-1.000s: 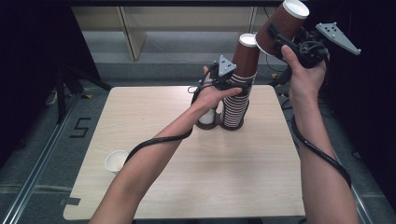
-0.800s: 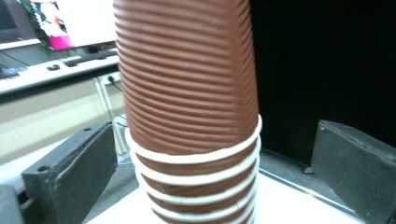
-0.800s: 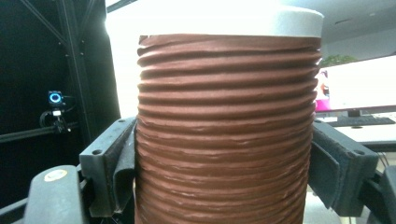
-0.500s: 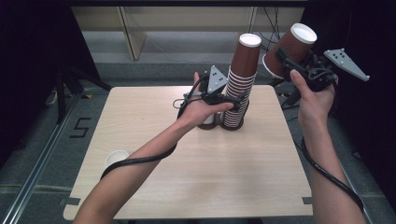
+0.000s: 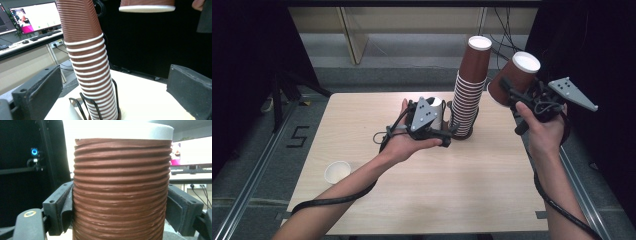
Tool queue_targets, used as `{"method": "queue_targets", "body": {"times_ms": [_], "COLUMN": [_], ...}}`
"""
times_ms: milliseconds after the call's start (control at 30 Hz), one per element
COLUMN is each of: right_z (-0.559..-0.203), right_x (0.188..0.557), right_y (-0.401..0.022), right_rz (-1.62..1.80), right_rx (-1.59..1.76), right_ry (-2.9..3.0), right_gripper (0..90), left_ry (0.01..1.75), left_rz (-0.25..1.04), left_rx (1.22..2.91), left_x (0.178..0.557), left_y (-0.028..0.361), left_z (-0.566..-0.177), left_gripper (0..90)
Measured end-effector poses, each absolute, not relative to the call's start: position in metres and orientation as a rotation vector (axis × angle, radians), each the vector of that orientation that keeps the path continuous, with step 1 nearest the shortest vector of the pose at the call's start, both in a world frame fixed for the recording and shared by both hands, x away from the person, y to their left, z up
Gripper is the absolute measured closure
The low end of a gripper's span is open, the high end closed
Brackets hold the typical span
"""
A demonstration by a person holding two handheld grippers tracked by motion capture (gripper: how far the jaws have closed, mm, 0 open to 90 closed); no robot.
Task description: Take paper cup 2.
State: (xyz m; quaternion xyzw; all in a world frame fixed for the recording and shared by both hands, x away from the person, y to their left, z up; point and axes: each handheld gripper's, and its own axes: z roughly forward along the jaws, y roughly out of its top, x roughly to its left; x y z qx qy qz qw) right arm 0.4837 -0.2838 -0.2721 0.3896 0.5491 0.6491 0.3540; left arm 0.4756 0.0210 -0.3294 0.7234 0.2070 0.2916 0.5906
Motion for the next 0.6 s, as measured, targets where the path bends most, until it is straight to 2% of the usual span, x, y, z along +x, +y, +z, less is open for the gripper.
{"method": "queue_targets", "body": {"times_ms": [600], "right_z": [-0.346], "right_x": [0.458], "right_y": [-0.262], "right_rz": [1.707], "right_rx": [1.069], "right_ry": [1.538], "right_gripper": [19.3], "left_ry": [0.508], "left_rz": [0.681], "left_rx": [1.739], "left_x": [0.429], "left_y": [0.062], "left_z": [-0.370], "left_gripper": [0.0]}}
